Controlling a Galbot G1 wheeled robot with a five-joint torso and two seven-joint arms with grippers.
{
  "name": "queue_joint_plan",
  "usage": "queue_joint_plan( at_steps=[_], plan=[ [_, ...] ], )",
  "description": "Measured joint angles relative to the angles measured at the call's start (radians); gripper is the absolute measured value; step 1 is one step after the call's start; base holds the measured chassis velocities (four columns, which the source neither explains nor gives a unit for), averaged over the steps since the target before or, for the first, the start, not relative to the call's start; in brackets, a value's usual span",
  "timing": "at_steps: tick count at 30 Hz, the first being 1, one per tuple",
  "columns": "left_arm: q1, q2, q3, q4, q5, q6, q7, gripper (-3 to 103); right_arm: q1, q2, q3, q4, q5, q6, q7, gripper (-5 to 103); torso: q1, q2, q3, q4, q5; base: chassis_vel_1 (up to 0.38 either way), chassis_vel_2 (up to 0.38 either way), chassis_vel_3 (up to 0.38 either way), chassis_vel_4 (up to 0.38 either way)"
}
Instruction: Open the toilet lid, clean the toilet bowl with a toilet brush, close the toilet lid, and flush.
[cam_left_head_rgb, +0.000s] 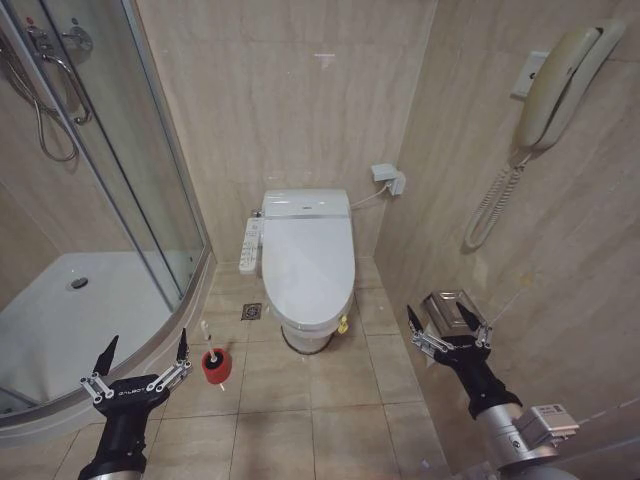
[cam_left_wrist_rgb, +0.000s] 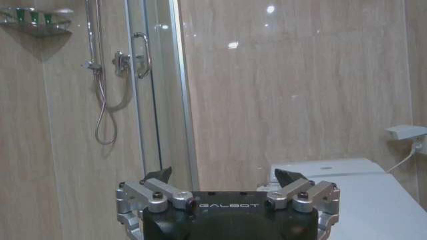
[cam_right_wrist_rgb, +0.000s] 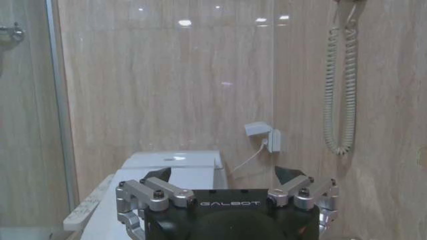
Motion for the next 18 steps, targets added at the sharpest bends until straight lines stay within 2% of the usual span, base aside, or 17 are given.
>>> queue_joint_plan(
  at_steps=[18],
  plan=[
    [0.0,0.0,0.0,0.0,0.0,0.0,0.0,100,0.0,0.0,0.0,0.0,0.0,0.0,0.0,100,0.0,0.0,0.0,0.0,0.0001,-0.002,-0.002,0.002,0.004]
  ],
)
